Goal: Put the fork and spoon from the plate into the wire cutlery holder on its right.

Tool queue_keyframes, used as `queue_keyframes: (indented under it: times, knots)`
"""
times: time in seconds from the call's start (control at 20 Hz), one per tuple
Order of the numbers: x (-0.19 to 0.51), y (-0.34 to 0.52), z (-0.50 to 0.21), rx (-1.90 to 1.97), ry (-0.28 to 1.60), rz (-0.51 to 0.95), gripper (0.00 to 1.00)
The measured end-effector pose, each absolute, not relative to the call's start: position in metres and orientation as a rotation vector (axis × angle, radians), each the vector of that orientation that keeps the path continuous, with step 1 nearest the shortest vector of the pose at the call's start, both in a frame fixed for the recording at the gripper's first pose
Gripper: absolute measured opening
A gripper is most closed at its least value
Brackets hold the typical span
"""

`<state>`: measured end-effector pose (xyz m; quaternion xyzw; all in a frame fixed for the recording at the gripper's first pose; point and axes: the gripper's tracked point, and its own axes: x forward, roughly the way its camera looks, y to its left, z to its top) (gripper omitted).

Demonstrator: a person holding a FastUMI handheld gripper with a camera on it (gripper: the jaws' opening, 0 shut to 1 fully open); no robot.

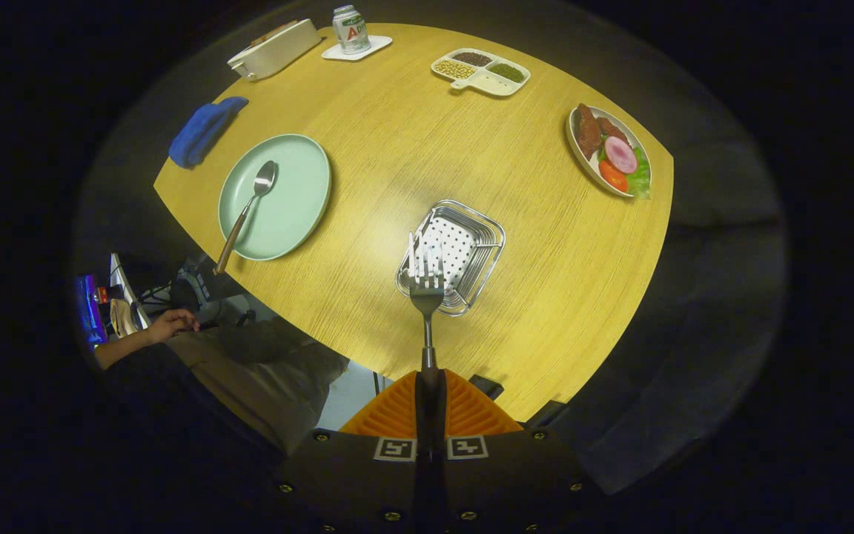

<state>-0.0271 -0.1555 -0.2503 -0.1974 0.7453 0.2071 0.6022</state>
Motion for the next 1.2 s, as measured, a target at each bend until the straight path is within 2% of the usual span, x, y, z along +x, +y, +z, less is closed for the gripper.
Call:
queue_keyframes:
  times: [0.5,0.75,1.2]
  knots:
    - [-0.005,-0.163,-0.285,-0.573,1.854,0.470,0.01]
    - [-0.005,-0.159,-0.300,-0.612,1.984,0.473,0.01]
    - [0.016,-0.145,-0.322,-0.652,2.057,0.418,0.01]
